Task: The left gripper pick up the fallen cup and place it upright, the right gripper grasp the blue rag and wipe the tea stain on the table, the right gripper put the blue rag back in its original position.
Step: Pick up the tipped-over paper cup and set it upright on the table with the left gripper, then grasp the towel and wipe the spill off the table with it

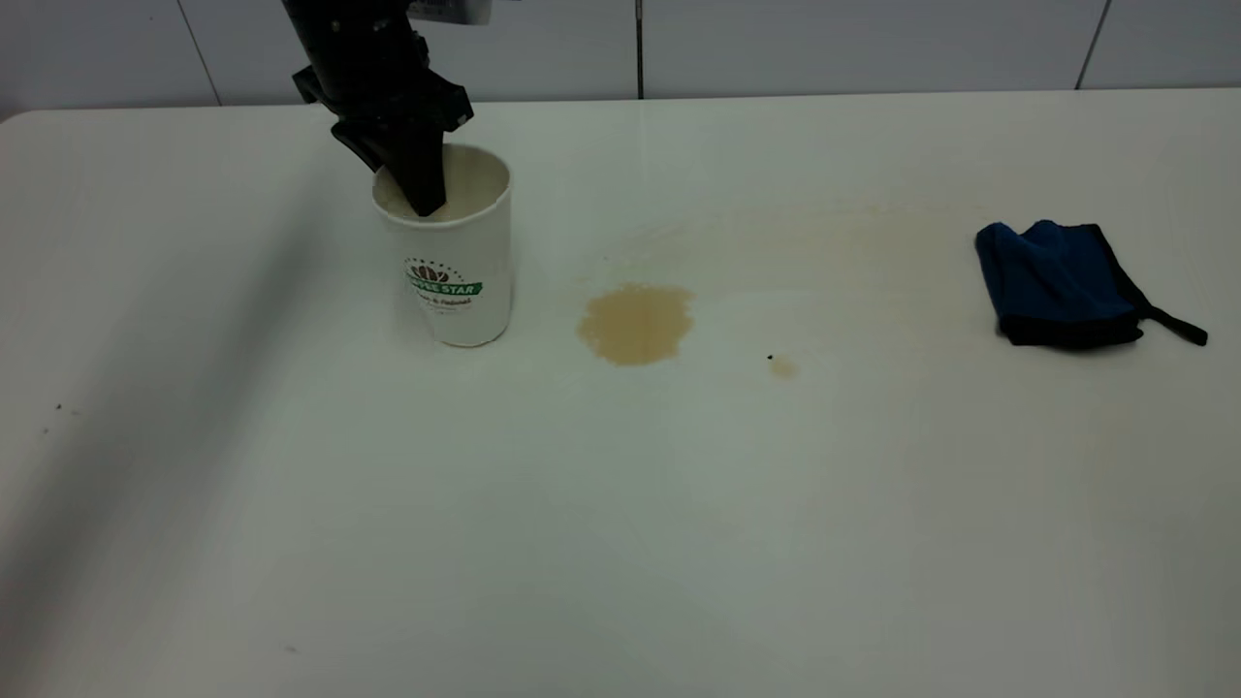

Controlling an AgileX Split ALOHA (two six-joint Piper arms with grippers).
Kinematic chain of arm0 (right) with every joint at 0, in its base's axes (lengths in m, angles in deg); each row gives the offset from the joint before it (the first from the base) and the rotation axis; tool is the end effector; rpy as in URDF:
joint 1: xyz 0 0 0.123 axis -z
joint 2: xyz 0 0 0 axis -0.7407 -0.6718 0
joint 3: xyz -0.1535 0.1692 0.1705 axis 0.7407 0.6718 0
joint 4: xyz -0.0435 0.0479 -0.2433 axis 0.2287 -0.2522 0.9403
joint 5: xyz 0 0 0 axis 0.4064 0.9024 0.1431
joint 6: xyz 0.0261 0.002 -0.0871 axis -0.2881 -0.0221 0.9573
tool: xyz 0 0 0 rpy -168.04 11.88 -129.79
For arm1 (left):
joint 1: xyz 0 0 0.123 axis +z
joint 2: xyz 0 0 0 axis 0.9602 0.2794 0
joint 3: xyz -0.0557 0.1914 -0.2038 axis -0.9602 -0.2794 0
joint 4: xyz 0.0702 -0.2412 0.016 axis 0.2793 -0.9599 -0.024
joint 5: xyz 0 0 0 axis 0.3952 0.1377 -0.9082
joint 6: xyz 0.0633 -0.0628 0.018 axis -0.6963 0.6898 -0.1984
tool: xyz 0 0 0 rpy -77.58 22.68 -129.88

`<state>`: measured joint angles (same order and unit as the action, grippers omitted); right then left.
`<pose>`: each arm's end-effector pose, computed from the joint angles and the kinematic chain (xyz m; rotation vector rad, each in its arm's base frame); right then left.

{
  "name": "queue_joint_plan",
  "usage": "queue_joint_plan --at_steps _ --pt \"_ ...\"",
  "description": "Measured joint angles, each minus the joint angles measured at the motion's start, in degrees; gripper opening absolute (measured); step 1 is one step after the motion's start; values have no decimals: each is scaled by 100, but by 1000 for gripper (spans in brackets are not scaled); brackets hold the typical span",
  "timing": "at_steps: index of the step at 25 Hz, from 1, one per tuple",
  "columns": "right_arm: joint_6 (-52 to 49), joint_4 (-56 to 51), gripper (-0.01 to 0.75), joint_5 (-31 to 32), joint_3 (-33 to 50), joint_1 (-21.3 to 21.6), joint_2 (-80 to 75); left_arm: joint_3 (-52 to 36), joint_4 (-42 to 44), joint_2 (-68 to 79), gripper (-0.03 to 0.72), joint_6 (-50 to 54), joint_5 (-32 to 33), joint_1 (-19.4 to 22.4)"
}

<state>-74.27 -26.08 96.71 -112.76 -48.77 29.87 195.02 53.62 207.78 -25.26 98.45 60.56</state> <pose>-0.0061 0.0015 0.2641 -0.0194 2.1136 0.0359 0.5164 -0.1386 0.0823 0.9077 2.8100 -0.2585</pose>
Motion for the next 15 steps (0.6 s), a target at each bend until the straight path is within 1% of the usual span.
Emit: queue_joint_plan --at_steps 3,5,9,11,13,15 --pt "0 0 238 0 0 0 0 0 63 0 298 7 0 0" --pt "0 0 238 0 0 0 0 75 183 0 431 105 0 0" --pt "0 0 238 0 0 0 0 570 283 -33 663 319 0 0" --pt "0 0 238 0 0 0 0 761 283 -154 710 358 0 0" --pt "0 0 238 0 0 0 0 855 238 -370 715 385 0 0" --pt "0 0 238 0 0 0 0 877 157 -594 702 413 0 0"
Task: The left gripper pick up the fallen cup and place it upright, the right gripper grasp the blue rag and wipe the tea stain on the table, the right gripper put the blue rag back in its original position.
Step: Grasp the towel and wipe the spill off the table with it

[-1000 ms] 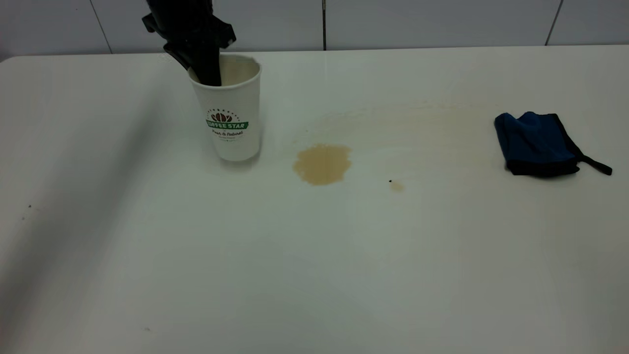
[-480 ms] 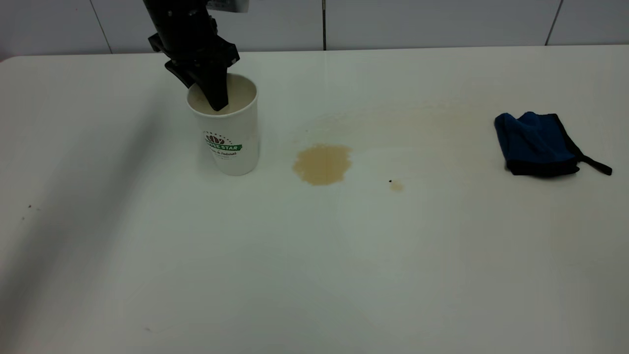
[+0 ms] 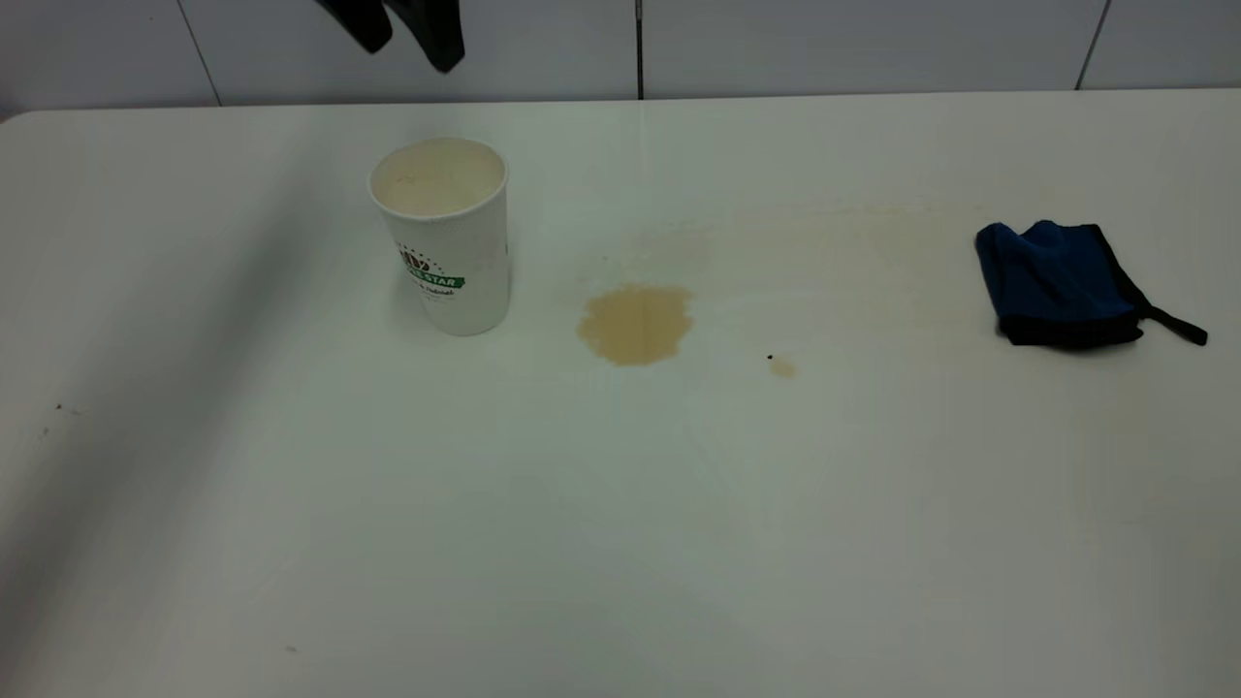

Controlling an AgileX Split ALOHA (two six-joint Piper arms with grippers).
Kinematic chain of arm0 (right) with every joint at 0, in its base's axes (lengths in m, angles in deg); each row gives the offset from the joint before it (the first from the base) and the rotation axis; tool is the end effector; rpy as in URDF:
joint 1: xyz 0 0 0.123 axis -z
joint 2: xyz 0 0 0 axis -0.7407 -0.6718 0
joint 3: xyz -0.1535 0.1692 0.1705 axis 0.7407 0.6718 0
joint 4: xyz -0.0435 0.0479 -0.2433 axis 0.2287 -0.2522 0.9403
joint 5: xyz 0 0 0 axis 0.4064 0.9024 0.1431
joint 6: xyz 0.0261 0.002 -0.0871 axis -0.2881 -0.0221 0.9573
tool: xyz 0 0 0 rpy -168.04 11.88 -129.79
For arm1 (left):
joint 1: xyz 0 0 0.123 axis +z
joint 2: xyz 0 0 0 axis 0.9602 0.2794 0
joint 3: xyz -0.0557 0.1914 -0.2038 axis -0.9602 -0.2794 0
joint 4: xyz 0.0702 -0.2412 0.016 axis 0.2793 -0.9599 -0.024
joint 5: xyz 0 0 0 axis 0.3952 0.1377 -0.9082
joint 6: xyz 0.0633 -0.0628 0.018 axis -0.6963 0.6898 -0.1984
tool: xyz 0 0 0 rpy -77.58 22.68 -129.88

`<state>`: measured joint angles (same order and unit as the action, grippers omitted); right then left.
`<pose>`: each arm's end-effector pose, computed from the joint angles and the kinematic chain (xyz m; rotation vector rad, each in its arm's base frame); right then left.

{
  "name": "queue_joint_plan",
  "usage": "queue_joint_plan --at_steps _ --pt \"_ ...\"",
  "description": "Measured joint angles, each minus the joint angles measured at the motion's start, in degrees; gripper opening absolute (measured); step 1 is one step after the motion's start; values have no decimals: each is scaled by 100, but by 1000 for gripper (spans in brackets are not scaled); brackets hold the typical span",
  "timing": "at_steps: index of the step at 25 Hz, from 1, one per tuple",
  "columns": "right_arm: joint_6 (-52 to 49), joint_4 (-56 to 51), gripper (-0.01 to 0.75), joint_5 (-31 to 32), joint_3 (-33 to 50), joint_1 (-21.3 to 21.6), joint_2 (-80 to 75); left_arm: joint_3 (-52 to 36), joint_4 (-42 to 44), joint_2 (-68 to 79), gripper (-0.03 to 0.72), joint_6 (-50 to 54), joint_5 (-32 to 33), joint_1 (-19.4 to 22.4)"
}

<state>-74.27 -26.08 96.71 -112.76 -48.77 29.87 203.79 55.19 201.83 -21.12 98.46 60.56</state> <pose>-0.0061 0.0015 0.2641 -0.0194 2.1136 0.0359 0.5300 -0.1395 0.1806 0.7786 2.5956 -0.1948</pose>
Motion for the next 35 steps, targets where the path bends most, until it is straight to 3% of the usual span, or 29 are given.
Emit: queue_joint_plan --at_steps 11,19,27,35 --pt "0 0 238 0 0 0 0 -213 78 -1511 446 900 5 0" --pt "0 0 238 0 0 0 0 -2610 388 -3875 302 1005 5 0" --pt "0 0 238 0 0 0 0 -4878 645 -6163 280 1051 5 0" --pt "0 0 238 0 0 0 0 -6869 646 -7564 280 1556 5 0"
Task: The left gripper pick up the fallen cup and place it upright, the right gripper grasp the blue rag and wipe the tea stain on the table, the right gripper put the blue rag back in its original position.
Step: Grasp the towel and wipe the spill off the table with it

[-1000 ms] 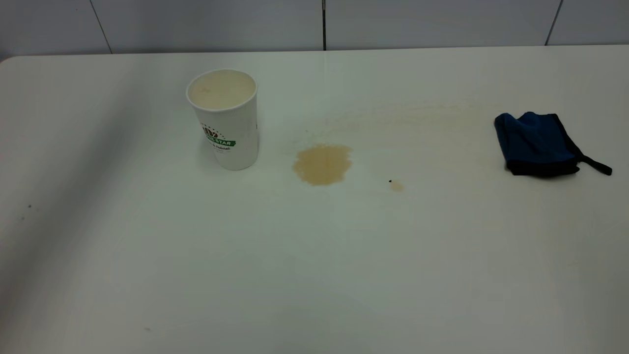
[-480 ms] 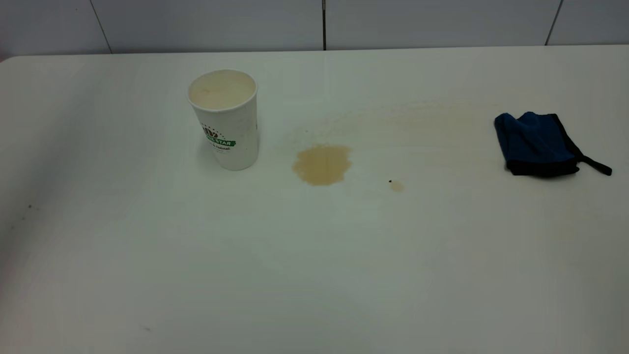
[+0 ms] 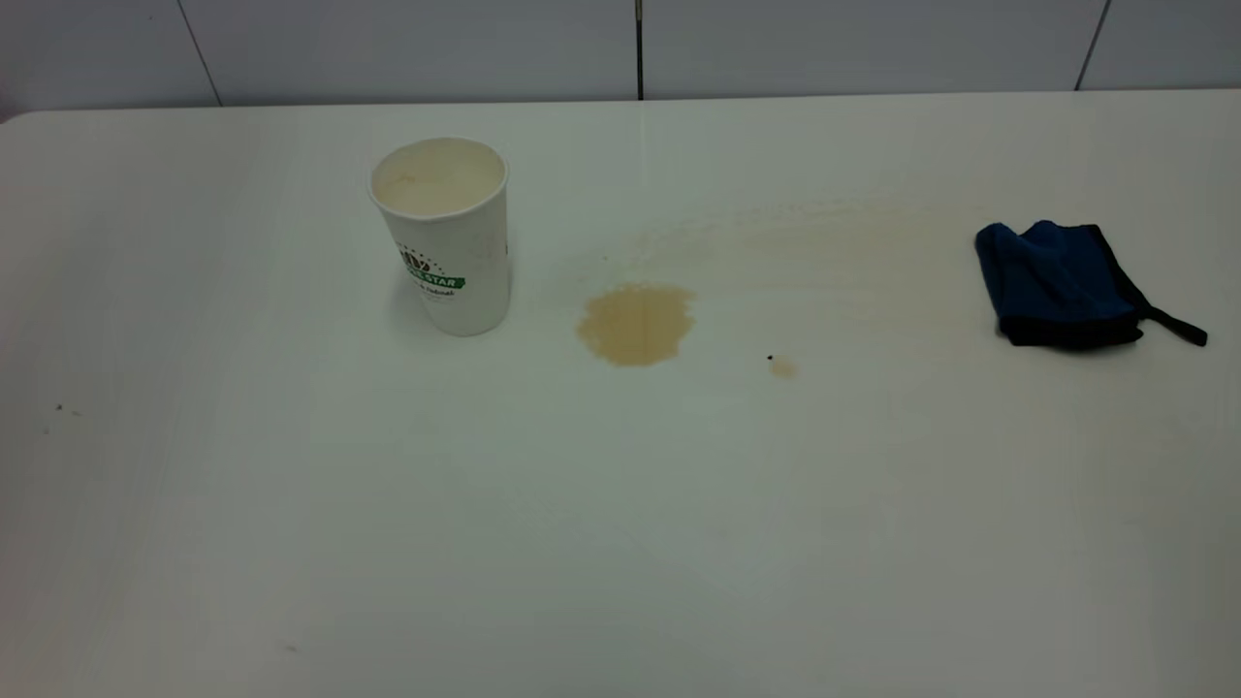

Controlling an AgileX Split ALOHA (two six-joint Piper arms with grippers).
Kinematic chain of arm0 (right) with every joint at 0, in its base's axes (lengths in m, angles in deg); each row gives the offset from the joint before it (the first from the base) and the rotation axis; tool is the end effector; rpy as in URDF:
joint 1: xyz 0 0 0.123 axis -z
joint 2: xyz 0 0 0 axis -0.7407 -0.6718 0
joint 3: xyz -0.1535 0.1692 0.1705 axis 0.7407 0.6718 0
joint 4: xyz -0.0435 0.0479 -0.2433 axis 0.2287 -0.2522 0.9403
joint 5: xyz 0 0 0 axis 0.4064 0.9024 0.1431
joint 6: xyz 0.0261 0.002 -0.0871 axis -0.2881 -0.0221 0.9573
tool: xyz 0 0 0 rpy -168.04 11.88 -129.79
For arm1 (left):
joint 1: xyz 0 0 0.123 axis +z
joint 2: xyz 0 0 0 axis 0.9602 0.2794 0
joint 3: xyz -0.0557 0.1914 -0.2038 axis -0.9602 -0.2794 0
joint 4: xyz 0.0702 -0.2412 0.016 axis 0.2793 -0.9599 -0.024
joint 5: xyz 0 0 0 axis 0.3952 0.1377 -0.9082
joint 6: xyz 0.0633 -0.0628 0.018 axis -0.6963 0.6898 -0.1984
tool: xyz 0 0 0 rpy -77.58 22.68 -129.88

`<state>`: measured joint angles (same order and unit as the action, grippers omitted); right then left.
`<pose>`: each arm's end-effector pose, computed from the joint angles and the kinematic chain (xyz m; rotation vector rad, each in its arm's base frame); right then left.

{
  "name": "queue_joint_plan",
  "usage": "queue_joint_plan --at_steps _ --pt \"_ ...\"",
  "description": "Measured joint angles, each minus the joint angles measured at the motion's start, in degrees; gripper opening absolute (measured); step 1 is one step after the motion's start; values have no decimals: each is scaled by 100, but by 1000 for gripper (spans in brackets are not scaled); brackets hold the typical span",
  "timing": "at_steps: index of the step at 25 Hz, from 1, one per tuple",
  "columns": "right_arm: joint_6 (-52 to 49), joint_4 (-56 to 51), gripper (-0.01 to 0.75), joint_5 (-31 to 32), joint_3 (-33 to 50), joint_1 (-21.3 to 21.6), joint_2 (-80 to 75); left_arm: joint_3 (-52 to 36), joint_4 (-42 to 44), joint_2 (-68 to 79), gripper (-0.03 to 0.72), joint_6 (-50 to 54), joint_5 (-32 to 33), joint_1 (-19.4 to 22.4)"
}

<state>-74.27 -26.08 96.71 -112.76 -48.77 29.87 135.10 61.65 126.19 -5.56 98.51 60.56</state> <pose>-0.0061 0.0015 0.2641 -0.0194 2.1136 0.0359 0.2375 -0.0612 0.3808 0.4385 2.5721 -0.1262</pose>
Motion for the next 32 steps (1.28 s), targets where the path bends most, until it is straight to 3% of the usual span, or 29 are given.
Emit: queue_joint_plan --at_steps 9,12,17,20,32 --pt "0 0 238 0 0 0 0 -3056 -109 -1742 279 77 0 22" --pt "0 0 238 0 0 0 0 -3744 -184 -2719 279 90 -17 339" --pt "0 0 238 0 0 0 0 -4077 -152 -4552 279 95 -43 1144" --pt "0 0 238 0 0 0 0 -4107 -127 -5425 279 95 -59 1382" --pt "0 0 238 0 0 0 0 -4637 17 -7333 278 97 -283 1419"
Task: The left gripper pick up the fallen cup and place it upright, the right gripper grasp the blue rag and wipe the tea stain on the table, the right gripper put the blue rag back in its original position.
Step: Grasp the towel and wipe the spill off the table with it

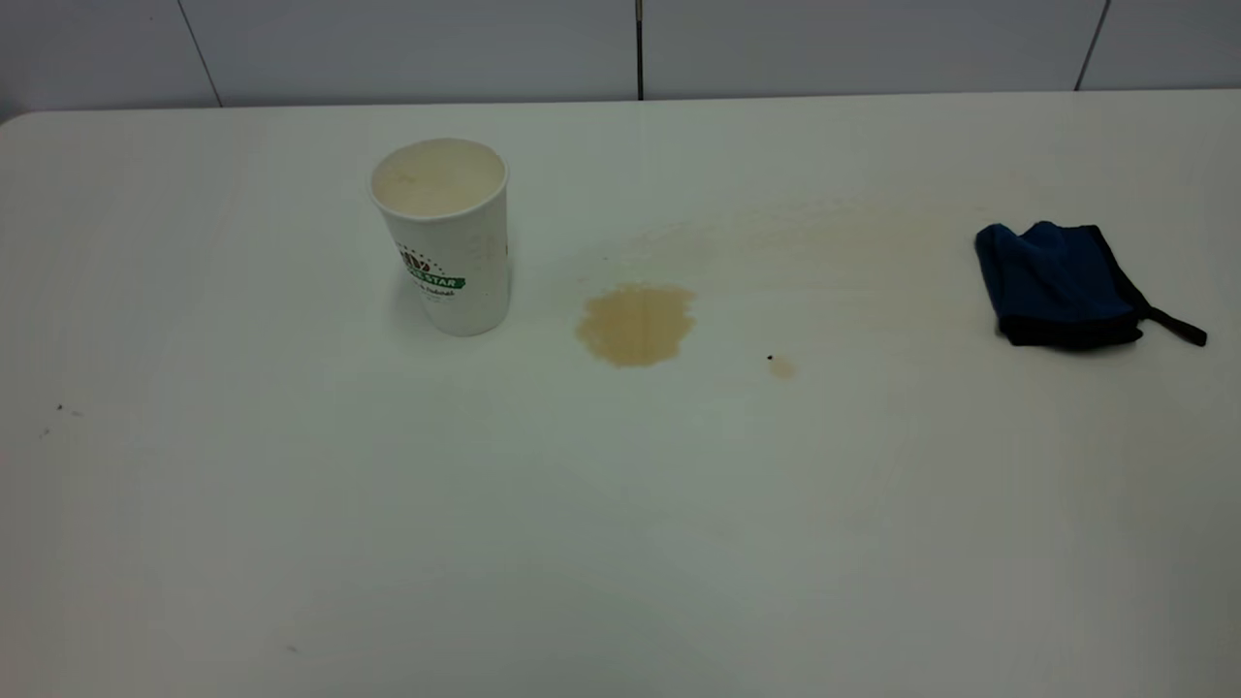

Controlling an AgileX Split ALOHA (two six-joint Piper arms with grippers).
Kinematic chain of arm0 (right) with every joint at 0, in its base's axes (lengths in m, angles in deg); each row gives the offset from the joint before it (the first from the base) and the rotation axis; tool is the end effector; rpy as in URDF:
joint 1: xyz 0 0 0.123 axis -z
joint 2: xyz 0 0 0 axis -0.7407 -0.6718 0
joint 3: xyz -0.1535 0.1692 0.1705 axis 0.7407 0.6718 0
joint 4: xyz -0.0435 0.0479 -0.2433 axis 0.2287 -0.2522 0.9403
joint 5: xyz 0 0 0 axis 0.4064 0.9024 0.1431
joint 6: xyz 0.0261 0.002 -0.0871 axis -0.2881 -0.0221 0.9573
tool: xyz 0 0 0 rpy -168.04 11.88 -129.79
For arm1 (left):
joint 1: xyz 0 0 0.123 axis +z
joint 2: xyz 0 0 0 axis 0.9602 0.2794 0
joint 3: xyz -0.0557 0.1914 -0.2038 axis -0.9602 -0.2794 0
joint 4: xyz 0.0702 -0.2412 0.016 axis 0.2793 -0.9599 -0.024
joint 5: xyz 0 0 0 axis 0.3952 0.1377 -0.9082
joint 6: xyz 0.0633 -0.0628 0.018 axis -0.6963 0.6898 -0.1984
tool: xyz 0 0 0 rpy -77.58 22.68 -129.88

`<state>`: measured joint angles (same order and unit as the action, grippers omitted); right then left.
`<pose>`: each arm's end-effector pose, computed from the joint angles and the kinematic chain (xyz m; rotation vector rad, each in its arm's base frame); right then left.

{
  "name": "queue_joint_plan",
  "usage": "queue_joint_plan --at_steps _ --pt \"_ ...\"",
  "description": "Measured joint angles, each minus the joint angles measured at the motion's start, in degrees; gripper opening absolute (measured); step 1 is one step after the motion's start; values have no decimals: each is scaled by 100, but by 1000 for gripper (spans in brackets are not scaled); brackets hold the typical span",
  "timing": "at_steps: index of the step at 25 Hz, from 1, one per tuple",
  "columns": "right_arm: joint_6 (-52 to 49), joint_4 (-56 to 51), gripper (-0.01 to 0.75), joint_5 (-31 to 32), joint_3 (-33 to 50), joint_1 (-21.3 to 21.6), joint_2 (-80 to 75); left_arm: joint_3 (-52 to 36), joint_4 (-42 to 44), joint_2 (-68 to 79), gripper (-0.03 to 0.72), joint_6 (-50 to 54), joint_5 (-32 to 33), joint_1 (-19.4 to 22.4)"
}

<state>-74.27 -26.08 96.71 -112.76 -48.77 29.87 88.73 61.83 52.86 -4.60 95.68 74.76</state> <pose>-0.0061 0.0015 0.2641 -0.0194 2.1136 0.0359 -0.0096 -0.0051 0.2741 0.0910 2.0839 -0.0021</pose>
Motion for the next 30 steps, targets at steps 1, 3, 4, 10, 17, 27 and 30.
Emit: queue_joint_plan --at_steps 1,3,4,10,17,27,30 --pt "0 0 238 0 0 0 0 0 0 -36 278 0 -6 0" --pt "0 0 238 0 0 0 0 -28 0 -46 278 44 -6 0" --pt "0 0 238 0 0 0 0 -69 16 -46 278 77 1 0" --pt "0 0 238 0 0 0 0 -107 261 -46 278 432 37 0" --pt "0 0 238 0 0 0 0 -107 255 -46 278 446 37 0" --pt "0 0 238 0 0 0 0 -107 255 -46 278 446 37 0" --pt "0 0 238 0 0 0 0 -107 255 -46 278 446 37 0"
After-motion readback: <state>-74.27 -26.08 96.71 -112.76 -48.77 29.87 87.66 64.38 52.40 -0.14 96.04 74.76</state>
